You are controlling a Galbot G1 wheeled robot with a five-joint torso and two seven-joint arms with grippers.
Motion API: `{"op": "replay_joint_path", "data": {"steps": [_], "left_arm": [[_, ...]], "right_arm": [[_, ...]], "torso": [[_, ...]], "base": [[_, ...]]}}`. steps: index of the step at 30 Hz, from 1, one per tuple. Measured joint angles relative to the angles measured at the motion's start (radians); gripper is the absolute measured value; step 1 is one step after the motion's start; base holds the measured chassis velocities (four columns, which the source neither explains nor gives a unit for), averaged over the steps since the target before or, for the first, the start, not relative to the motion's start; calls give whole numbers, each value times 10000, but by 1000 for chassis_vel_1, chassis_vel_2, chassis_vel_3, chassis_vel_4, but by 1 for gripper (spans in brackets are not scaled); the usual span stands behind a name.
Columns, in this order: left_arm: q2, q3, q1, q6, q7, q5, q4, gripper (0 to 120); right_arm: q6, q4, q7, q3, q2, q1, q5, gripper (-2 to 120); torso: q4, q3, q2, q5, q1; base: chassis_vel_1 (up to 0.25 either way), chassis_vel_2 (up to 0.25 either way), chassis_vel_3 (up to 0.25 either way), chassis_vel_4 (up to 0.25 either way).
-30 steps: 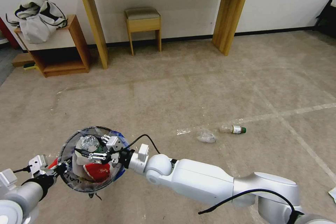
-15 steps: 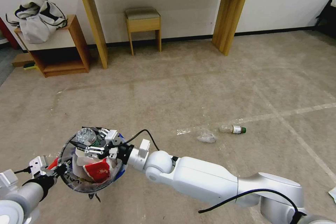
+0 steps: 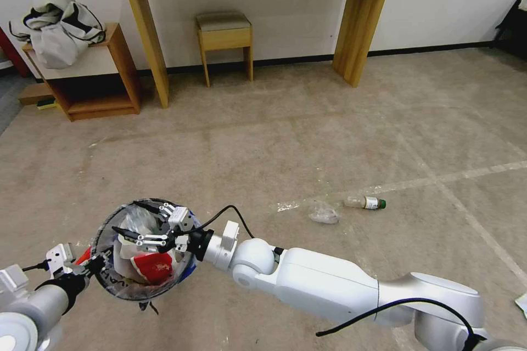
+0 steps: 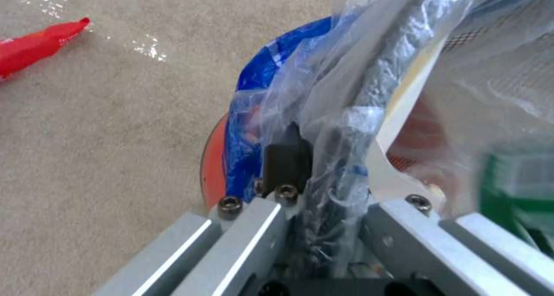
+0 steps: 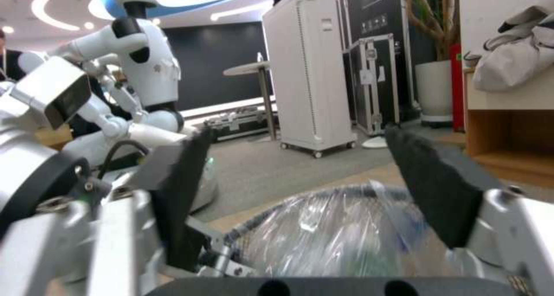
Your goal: Pick up the trash bin and place the garbage on the floor into it.
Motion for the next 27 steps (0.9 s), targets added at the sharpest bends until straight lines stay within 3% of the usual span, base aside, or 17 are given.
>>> {"op": "replay_joint_path", "data": {"steps": [3,6,27], "left_arm": [[0,-2,-2,0,-6,-9,-32,0],[-2,-5,-6,0,-10,-17,-58,0],[-96,19,47,0,6,37,-47,0]], "right_arm": [[-1,-47,-9,0,-19,-15,-25,96],[-6,-52,-10,-17,-40,-50,-48,99],[-60,310,5,238,-106,-62,-115,100]], "torso": [[0,0,0,0,0],[0,0,0,0,0],[0,0,0,0,0]], "base": [[0,0,0,0],[0,0,0,0],[0,0,0,0]]}}
